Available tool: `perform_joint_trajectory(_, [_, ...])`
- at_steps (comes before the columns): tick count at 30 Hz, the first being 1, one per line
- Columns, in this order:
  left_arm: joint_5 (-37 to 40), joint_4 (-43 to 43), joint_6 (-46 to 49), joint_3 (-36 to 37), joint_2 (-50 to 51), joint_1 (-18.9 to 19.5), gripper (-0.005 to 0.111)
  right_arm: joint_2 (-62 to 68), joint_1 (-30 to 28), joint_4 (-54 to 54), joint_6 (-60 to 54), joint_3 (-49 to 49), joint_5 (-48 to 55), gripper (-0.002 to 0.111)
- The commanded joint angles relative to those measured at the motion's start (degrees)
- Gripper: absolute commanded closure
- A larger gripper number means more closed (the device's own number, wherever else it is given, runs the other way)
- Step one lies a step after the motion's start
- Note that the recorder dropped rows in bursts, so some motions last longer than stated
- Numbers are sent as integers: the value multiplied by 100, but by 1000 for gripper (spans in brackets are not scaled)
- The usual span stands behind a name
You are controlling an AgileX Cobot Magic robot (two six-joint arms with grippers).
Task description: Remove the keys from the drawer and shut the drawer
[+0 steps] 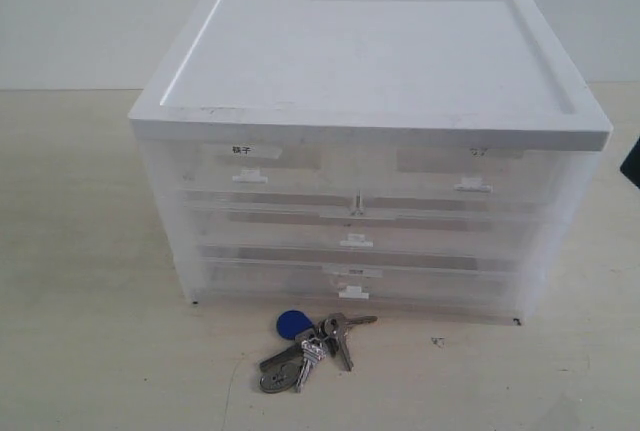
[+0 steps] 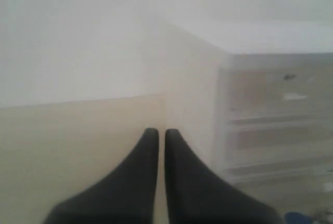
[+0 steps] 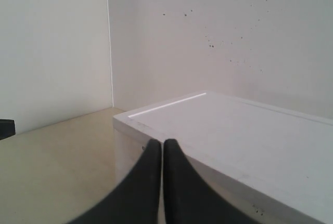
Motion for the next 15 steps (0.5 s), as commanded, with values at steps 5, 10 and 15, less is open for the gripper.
perform_joint_trajectory(5, [554, 766, -257, 15, -37, 971, 102, -9, -10, 50, -3, -38, -25, 109])
perform_joint_trajectory(10, [919, 766, -2, 15, -37, 1531, 102, -9, -10, 50, -3, -38, -25, 109])
perform_joint_trajectory(15, [919, 766, -12, 15, -37, 1741, 102, -9, -10, 50, -3, -38, -25, 109])
